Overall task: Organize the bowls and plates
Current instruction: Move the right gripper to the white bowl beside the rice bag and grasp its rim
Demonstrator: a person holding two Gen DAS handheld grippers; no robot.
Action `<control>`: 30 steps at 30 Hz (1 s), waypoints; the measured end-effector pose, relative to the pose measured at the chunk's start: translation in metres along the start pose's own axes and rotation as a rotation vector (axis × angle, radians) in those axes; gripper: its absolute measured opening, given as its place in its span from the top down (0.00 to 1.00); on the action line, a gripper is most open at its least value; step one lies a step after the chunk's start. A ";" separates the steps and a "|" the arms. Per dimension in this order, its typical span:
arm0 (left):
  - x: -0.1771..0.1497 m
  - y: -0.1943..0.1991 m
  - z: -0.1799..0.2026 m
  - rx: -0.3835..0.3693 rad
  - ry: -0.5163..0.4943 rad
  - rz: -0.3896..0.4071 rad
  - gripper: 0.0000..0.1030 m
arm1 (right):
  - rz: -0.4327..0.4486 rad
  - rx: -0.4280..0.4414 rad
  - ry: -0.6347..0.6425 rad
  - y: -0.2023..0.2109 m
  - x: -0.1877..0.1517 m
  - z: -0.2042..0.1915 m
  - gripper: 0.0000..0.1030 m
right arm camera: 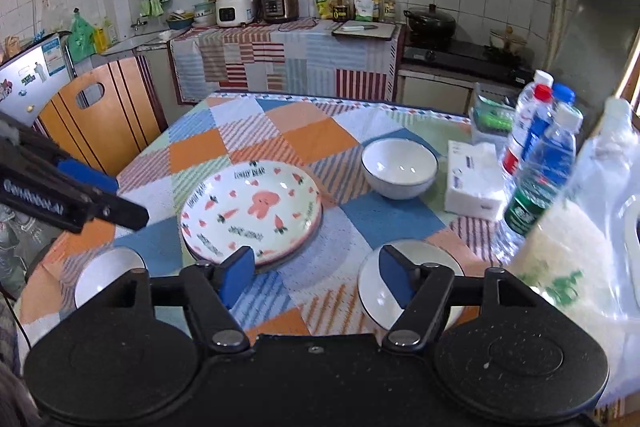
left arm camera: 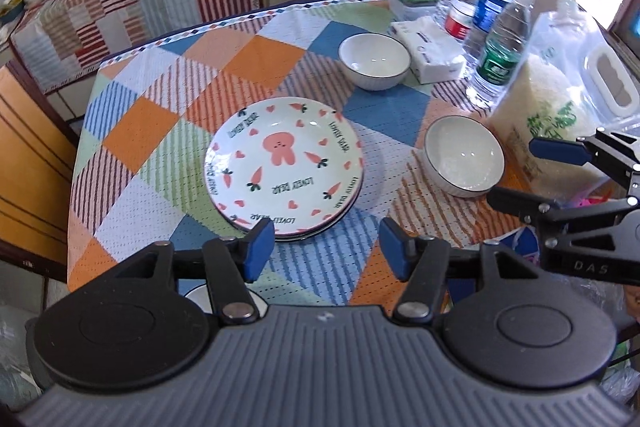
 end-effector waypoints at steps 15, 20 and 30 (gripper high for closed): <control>0.022 -0.056 0.032 -0.069 -0.018 -0.006 0.38 | -0.089 -0.109 -0.035 -0.045 -0.048 0.034 0.10; 0.031 -0.083 0.052 -0.108 -0.050 0.005 0.38 | -0.117 -0.154 -0.085 -0.069 -0.061 0.052 0.10; 0.049 -0.141 0.076 -0.194 -0.049 0.021 0.38 | -0.179 -0.165 -0.178 -0.107 -0.077 0.076 0.10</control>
Point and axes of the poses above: each gripper's, at about its wrist camera, not at the fingertips, and y roughly against the way its jaws point, z to its right, x to its top, the point moved 5 cm from there along -y, roughly the way its jaws point, and after that the axes turned 3 degrees about -y, right-handed, at the moved point
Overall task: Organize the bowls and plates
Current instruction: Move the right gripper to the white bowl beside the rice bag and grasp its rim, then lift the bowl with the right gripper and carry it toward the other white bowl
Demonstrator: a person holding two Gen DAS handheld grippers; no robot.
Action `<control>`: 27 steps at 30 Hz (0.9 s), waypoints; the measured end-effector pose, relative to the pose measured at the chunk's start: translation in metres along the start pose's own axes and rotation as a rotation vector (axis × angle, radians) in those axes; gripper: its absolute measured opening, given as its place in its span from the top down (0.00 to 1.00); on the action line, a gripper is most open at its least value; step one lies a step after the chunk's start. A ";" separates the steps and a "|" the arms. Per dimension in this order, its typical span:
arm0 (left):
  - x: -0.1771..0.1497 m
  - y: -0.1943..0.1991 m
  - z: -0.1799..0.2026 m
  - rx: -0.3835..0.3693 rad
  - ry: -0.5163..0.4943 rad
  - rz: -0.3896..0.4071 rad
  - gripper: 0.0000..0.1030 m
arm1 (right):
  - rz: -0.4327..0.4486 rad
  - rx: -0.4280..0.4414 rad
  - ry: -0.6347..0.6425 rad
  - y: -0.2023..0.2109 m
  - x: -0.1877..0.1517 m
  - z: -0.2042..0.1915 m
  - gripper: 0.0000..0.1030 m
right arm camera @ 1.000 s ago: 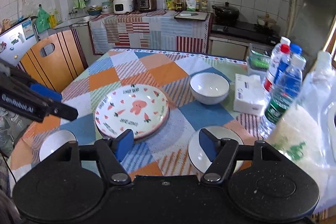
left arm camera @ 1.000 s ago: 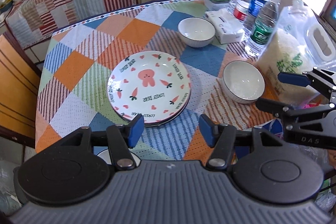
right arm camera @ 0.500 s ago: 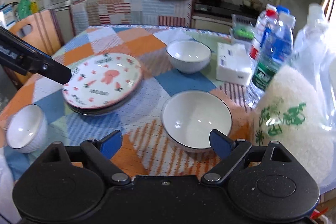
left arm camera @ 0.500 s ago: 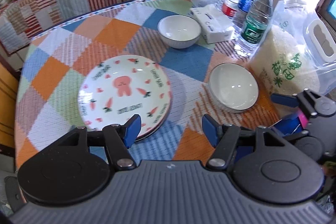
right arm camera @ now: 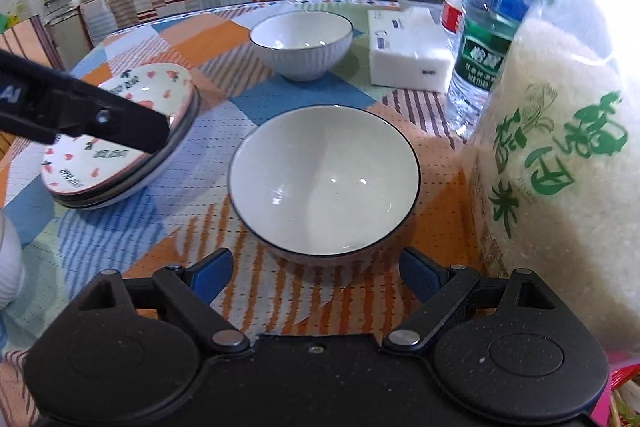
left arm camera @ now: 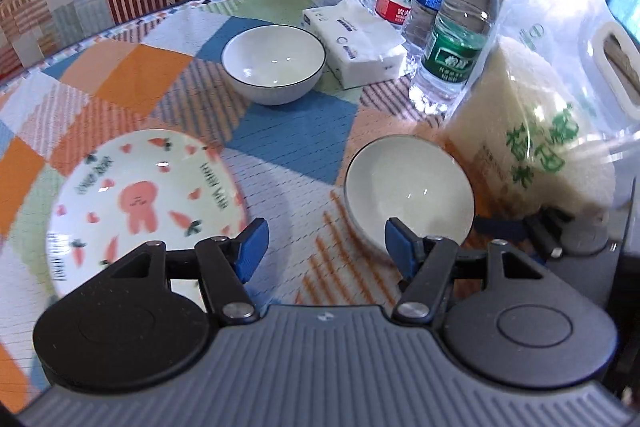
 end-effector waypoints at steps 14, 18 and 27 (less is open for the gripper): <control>0.002 -0.066 0.007 -0.027 0.016 -0.052 0.67 | 0.004 0.014 -0.006 -0.034 0.007 0.005 0.10; -0.001 -0.071 0.011 -0.036 -0.010 -0.055 0.91 | 0.010 0.028 -0.016 -0.039 0.008 0.006 0.10; -0.005 -0.059 0.004 -0.025 0.015 -0.051 0.92 | 0.062 0.039 0.036 -0.032 0.004 -0.001 0.11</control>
Point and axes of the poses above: each gripper's, at about its wrist camera, not at the fingertips, and y roughly against the way its jaws point, z to its right, x to its top, the point moved 5 cm from there along -y, roughly the way its jaws point, and after that the axes turned 3 degrees about -y, right-handed, at the moved point
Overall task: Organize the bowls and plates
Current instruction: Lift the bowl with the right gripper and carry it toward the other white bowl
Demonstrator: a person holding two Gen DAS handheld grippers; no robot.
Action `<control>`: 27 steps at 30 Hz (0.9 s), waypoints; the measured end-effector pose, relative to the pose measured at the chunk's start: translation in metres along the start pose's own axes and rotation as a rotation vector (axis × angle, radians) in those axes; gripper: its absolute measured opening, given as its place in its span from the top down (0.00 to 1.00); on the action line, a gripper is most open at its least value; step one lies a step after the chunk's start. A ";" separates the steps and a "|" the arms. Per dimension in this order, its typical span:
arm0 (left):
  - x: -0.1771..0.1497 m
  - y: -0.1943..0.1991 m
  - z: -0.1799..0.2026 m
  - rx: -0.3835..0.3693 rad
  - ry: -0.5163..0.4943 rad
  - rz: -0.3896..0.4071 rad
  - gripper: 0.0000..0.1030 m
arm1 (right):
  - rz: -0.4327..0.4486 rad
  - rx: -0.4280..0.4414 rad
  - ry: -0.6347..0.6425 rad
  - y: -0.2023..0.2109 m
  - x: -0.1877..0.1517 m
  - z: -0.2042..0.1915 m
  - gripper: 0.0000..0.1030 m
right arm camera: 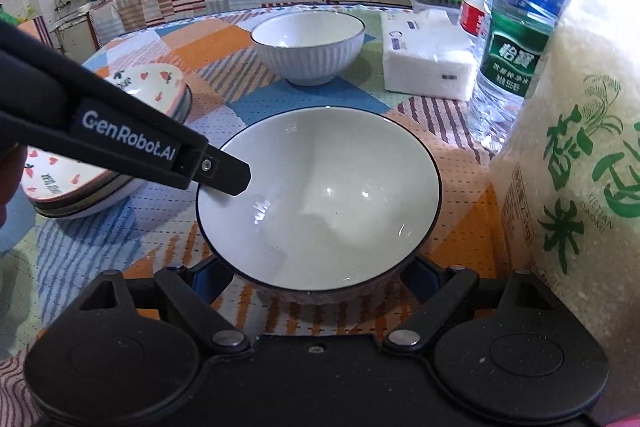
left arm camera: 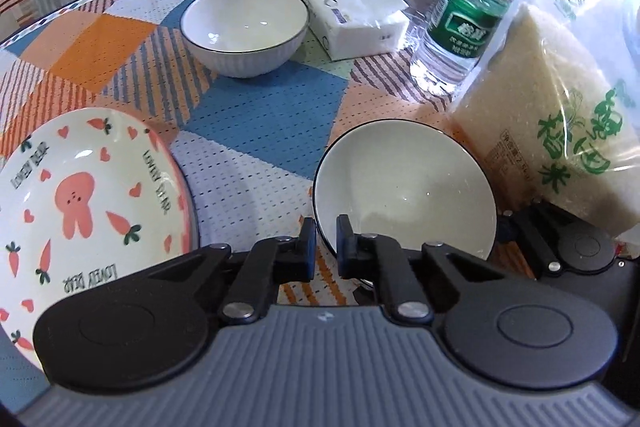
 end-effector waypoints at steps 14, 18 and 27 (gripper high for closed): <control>-0.008 0.026 -0.032 0.103 0.054 0.023 0.91 | 0.008 0.092 0.092 -0.004 0.020 -0.035 0.11; -0.014 0.022 -0.040 0.113 0.076 0.007 0.91 | -0.007 0.112 0.108 -0.012 0.019 -0.042 0.11; -0.018 0.012 -0.047 0.125 0.090 -0.010 0.91 | -0.014 0.112 0.169 -0.023 0.016 -0.049 0.11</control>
Point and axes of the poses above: each gripper's, at about its wrist camera, not at the fingertips, and y roughly against the way its jaws point, z to its right, x to its top, the point moved 5 cm from there along -y, roughly the way its jaws point, and after that the axes turned 3 degrees about -y, right-handed, at the moved point
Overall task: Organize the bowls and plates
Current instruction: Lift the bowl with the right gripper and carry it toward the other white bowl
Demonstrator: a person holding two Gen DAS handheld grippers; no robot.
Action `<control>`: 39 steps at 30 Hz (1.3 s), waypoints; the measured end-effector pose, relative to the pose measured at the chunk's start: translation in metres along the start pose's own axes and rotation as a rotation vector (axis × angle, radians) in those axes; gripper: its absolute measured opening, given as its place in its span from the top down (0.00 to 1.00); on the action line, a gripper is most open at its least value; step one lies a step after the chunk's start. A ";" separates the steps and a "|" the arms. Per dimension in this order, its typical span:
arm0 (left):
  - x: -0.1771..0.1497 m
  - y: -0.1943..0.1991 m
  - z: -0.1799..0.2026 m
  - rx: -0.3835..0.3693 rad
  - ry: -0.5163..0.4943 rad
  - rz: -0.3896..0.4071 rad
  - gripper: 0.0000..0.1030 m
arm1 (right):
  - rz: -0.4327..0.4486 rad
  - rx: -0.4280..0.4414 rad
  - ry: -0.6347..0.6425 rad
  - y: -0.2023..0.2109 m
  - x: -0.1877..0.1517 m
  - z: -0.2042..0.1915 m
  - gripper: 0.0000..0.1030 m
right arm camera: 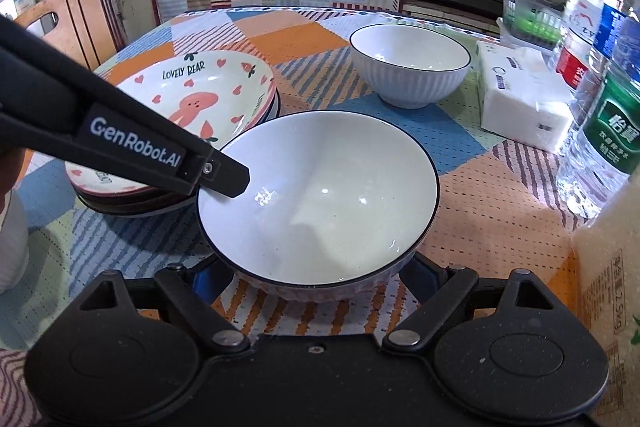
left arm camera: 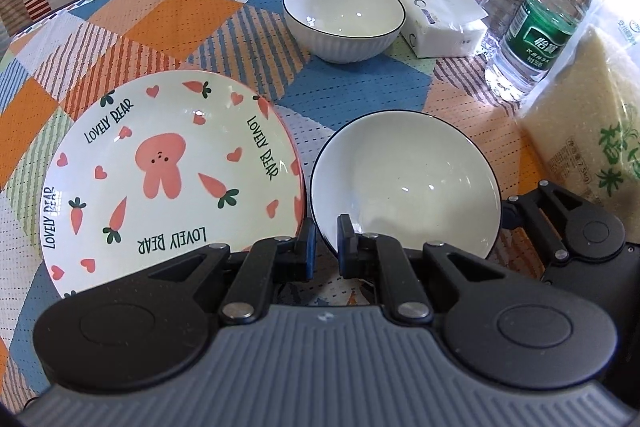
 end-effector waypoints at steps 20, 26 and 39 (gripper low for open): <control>0.011 0.056 0.004 -0.046 -0.006 0.054 0.87 | -0.075 0.066 -0.104 0.058 0.014 0.016 0.11; 0.030 0.086 -0.002 -0.016 -0.015 0.101 0.87 | -0.028 0.132 -0.192 0.087 0.041 0.026 0.14; 0.067 0.105 -0.040 -0.013 0.105 0.149 0.83 | -0.012 0.069 -0.442 0.061 0.099 0.058 0.33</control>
Point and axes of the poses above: each gripper's, at about its wrist camera, not at the fingertips, and y roughly against the way its jaws point, z to its right, x to its top, the point moved 5 cm from there along -y, roughly the way its jaws point, and after that the axes turned 3 degrees about -y, right-handed, at the moved point
